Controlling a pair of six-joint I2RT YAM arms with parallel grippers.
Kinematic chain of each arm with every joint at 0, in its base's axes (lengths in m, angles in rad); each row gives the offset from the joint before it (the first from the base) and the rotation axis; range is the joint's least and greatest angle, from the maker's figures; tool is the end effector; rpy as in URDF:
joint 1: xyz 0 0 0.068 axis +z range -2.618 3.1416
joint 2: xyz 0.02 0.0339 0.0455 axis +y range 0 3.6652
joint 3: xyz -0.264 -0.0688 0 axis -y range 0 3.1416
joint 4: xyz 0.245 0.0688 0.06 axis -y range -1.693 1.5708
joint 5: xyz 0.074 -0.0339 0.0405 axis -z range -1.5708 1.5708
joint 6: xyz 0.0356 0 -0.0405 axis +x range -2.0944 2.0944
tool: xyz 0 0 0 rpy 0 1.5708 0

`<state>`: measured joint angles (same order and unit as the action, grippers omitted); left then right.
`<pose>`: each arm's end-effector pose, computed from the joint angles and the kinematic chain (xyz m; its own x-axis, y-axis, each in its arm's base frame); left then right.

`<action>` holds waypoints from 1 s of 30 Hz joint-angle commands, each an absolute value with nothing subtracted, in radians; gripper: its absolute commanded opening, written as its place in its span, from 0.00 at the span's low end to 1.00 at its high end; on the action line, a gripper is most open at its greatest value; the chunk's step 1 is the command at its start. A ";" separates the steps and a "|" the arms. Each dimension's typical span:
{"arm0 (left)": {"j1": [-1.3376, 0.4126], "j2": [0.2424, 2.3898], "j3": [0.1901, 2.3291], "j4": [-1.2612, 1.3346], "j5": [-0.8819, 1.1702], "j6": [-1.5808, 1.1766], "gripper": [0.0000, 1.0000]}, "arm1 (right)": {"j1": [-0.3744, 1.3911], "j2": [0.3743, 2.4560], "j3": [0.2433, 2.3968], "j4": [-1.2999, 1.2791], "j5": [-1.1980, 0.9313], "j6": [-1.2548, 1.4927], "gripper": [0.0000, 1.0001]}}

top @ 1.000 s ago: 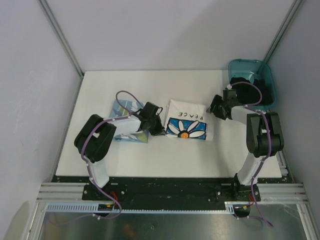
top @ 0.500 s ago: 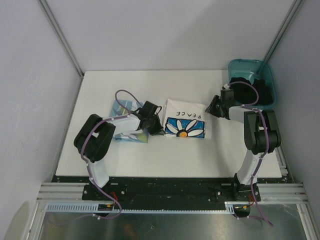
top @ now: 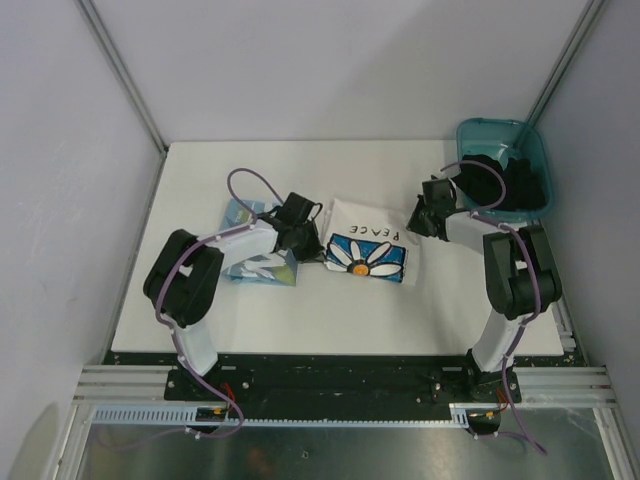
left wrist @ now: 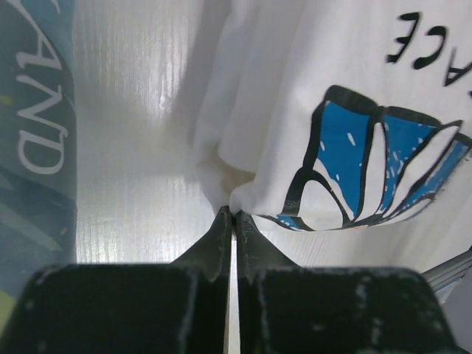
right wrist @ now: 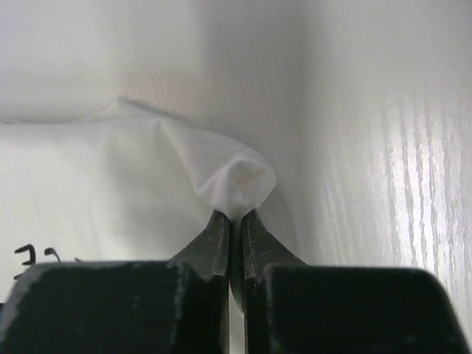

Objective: Fold and stack the t-shirts
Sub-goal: Put the neatly folded tshirt into the corner of the board with both arms

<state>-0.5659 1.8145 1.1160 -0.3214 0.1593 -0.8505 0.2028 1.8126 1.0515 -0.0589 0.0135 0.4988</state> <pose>0.3068 -0.2016 0.1651 -0.9250 -0.2916 -0.2437 -0.1452 0.8637 -0.4826 0.3691 0.0754 0.1642 -0.7209 0.3401 -0.6038 0.1737 0.9322 0.3177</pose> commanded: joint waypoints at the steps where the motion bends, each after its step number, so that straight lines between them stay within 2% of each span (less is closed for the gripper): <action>1: -0.560 1.719 1.191 -0.341 0.139 -0.796 0.00 | 0.281 1.720 1.097 -0.149 0.149 0.472 0.00; 8: -0.561 1.704 1.238 -0.362 0.144 -0.772 0.00 | 0.353 1.643 1.110 -0.175 0.222 0.457 0.00; 30: -0.553 1.656 1.334 -0.397 0.123 -0.701 0.00 | 0.379 1.510 1.209 -0.240 0.233 0.442 0.00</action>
